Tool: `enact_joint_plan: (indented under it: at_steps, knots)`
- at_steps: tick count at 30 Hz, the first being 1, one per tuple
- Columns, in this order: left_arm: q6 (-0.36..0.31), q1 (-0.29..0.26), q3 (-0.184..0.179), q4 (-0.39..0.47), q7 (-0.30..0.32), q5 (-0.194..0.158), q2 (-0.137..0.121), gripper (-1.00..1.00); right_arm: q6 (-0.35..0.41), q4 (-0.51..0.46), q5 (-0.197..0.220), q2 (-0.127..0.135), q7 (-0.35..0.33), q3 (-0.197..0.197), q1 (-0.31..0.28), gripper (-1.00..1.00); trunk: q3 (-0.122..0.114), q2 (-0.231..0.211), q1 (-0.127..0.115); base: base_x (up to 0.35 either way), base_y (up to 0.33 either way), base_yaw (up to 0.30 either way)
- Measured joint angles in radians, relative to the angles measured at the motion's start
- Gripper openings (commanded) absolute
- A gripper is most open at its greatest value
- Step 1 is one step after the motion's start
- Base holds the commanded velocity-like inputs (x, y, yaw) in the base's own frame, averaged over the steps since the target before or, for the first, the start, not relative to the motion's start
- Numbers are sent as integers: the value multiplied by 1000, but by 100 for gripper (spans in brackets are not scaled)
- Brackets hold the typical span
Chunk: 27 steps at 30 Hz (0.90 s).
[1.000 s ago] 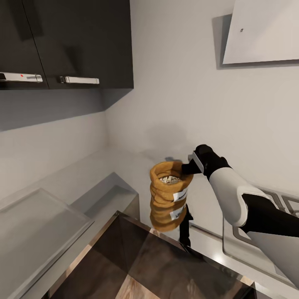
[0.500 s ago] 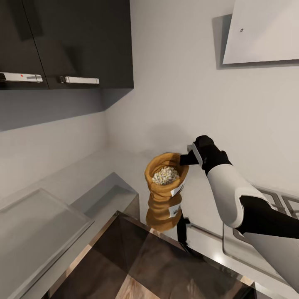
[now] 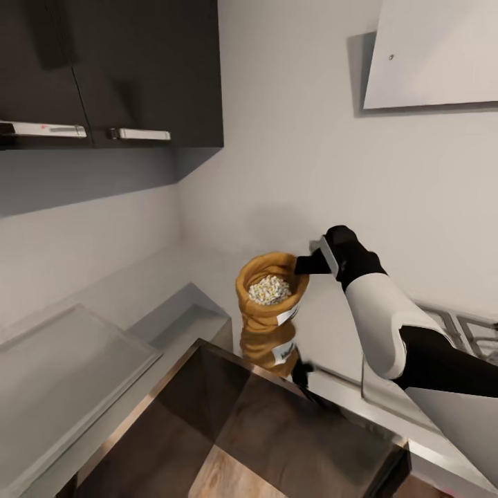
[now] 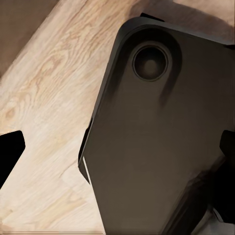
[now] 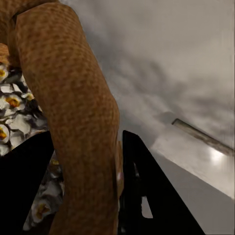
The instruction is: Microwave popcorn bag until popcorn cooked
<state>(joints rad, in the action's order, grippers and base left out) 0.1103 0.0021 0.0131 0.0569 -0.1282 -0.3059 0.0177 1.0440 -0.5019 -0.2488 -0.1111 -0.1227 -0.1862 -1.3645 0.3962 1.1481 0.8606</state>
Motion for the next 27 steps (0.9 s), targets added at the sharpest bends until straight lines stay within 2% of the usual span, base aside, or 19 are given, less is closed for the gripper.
enact_joint_plan:
  at_steps: [3, 5, 18, 27]
  knots:
    - [0, 0, 0, 0, 0, -1, -1, 100, 0, 0, 56, 4, 0, 0, 0, -100, 0, 0, 0, -344, 0, 0]
    - [0, 0, 0, 0, 0, -1, -1, 100, 0, 0, 73, 4, 0, 0, 0, -100, 0, 0, 0, -345, 0, 0]
    - [1, -1, 0, 0, -1, -1, -1, 100, 0, 0, 73, 1, 10, 10, 0, -100, 0, 0, 0, -335, 0, 0]
    - [1, -1, 1, 2, -1, -2, -1, 100, 0, 1, 57, 11, 26, 11, 0, -100, 0, 0, -1, -25, 0, 0]
